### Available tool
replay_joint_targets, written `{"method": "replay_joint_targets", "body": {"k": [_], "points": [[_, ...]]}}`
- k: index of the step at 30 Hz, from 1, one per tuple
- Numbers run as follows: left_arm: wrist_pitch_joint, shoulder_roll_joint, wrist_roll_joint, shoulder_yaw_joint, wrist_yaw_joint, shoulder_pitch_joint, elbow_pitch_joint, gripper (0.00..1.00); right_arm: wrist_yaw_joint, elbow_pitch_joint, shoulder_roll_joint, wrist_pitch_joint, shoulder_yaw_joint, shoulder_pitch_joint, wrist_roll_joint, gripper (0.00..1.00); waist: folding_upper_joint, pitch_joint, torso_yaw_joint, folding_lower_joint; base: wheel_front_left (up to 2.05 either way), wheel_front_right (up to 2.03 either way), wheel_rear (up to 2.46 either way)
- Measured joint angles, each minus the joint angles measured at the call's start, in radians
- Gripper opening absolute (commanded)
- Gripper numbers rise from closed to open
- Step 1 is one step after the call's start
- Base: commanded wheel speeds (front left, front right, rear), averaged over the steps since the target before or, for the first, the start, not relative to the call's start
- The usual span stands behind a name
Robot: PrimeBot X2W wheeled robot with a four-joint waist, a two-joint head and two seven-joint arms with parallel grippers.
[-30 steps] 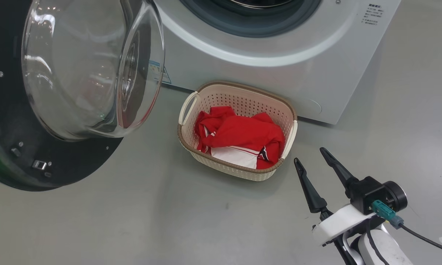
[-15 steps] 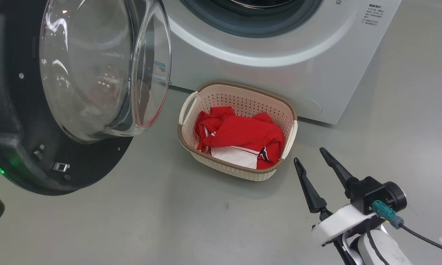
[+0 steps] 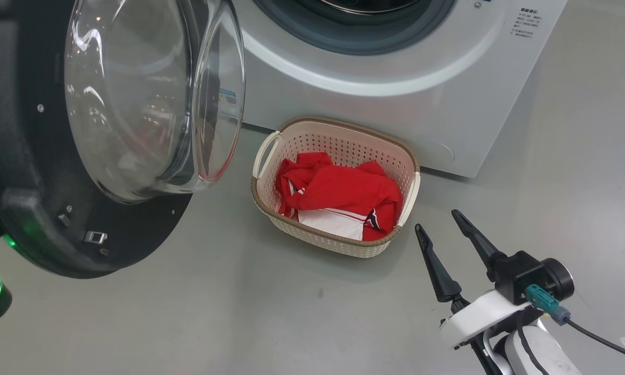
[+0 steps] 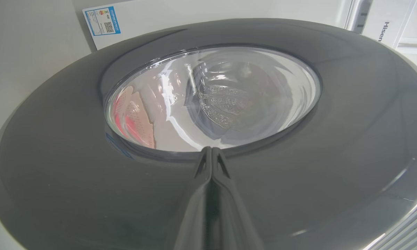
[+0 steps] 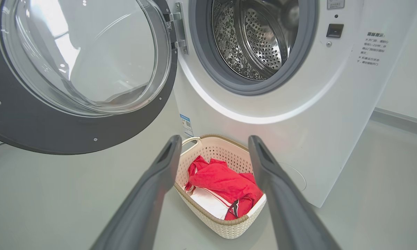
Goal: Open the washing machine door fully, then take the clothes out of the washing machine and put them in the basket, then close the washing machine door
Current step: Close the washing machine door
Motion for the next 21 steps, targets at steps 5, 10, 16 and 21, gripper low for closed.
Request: {"method": "replay_joint_targets", "body": {"k": [5,10,16,21], "points": [[0.008,-0.022,0.0,-0.015,0.009,0.026,-0.05,0.0,0.0,0.004,0.001,0.0,0.001,0.0,0.001,1.0,0.0,-0.002,-0.001,0.0,0.0,0.0,0.0],[0.013,-0.033,0.0,-0.019,0.022,0.046,-0.084,0.0,0.0,0.006,0.001,0.0,0.001,0.0,0.001,1.0,0.0,-0.003,-0.002,0.0,0.0,0.0,0.0],[0.018,-0.058,0.001,-0.034,0.026,0.072,-0.142,0.0,-0.007,0.009,0.002,0.0,0.001,0.0,0.001,1.0,0.0,-0.004,0.0,0.0,0.0,0.0,0.0],[-0.013,-0.067,0.019,-0.031,0.026,0.096,-0.189,0.0,-0.007,0.013,0.001,0.0,0.001,0.0,0.001,1.0,0.0,-0.006,0.004,0.0,0.0,0.0,0.0]]}}
